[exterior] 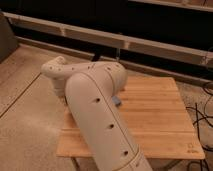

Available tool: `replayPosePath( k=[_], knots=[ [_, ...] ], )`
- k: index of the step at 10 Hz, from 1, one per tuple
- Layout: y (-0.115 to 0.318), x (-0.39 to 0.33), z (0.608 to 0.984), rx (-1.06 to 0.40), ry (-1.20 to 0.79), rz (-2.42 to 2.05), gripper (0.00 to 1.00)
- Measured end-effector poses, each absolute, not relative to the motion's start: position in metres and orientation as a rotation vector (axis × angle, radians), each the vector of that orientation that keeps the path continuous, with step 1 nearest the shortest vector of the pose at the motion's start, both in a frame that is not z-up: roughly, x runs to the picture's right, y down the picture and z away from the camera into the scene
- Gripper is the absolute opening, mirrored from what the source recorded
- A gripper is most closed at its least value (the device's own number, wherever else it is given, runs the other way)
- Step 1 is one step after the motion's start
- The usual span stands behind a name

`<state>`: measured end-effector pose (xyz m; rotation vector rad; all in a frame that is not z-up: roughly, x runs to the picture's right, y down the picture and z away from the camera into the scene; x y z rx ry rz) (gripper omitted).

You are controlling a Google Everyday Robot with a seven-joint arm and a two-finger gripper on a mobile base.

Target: Drag the ceramic bowl in a circle

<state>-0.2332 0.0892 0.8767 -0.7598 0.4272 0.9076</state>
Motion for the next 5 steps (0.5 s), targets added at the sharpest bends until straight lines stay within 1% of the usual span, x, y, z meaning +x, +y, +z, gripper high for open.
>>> replayPosePath(
  k=[5],
  knots=[
    [0.0924, -0.2311, 0.8789, -0.766, 0.445, 0.897, 0.75]
  ],
)
